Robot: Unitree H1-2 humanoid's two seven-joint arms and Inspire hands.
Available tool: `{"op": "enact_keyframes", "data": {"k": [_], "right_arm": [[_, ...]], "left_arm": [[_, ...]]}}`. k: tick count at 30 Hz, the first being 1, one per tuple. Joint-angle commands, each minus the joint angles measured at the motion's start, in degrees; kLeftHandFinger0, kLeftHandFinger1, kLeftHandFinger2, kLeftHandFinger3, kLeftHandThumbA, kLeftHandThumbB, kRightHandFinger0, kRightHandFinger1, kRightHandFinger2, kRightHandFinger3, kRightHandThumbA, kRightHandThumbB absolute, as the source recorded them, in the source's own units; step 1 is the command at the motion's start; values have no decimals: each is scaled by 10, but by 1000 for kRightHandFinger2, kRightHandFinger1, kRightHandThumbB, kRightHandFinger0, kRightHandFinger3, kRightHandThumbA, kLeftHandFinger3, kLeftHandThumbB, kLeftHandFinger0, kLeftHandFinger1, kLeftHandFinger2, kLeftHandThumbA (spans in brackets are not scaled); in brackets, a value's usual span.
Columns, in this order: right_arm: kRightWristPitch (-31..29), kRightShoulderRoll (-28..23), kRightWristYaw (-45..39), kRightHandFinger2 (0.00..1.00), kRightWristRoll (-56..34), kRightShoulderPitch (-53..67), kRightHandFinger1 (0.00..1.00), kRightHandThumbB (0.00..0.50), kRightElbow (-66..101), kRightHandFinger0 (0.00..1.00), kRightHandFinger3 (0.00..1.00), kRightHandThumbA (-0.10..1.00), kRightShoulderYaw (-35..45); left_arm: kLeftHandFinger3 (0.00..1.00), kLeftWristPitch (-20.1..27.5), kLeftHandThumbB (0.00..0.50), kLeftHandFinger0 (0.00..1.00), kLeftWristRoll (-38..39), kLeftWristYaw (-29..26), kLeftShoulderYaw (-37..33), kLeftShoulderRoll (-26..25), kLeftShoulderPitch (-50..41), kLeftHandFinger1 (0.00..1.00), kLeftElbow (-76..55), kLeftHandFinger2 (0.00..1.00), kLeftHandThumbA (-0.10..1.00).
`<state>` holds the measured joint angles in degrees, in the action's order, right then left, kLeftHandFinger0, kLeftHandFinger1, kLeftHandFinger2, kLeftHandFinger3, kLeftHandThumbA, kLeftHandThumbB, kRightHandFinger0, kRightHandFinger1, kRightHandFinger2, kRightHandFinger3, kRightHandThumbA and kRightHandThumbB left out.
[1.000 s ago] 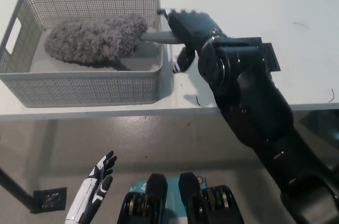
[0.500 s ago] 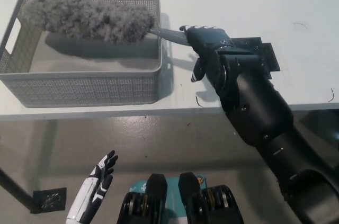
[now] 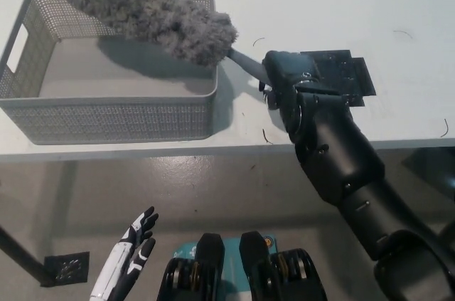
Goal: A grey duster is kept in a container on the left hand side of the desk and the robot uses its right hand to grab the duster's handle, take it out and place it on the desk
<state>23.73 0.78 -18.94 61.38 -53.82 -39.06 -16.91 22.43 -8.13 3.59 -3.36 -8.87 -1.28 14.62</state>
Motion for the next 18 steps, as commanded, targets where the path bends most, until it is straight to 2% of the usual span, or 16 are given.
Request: {"op": "enact_keyframes", "data": {"k": [1,2,6,9,11,13,15,16,17,18], "right_arm": [[-181,67,477,1,-178,-82,0,102,-102,0,0,402,169],[-190,68,477,17,-189,-81,0,89,-101,0,0,438,179],[-218,72,483,0,-220,-82,0,90,-106,0,0,532,212],[-222,82,465,0,-267,-86,0,98,-98,0,0,572,259],[-221,90,447,0,-303,-90,0,80,-85,0,0,576,296],[-235,94,448,2,-328,-96,0,72,-88,0,0,493,321],[-249,104,423,45,-386,-103,0,62,-83,0,4,393,372],[-249,117,387,167,-469,-114,13,42,-73,0,130,170,434],[-255,128,354,255,-548,-124,35,39,-66,0,205,89,491],[-240,132,340,391,-589,-130,51,6,-53,0,417,-27,524]], "left_arm": [[1000,-1,119,1000,-4,21,-19,-9,3,1000,-34,1000,918],[1000,-3,115,1000,-4,22,-19,-9,1,1000,-37,1000,905],[1000,-7,108,1000,-6,24,-21,-9,-3,1000,-41,1000,878],[1000,-7,114,1000,-4,25,-22,-9,-2,1000,-38,1000,867],[1000,-9,117,1000,-8,22,-22,-8,-2,1000,-38,1000,848],[1000,-15,119,1000,-11,21,-22,-8,-3,1000,-43,1000,845],[1000,-17,120,1000,-11,21,-22,-9,-4,1000,-44,1000,844],[1000,-17,118,1000,-12,21,-22,-9,-4,1000,-44,1000,843],[1000,-17,117,1000,-14,20,-23,-9,-4,1000,-44,1000,842],[1000,-17,116,1000,-13,21,-23,-8,-5,1000,-45,1000,835]]}}
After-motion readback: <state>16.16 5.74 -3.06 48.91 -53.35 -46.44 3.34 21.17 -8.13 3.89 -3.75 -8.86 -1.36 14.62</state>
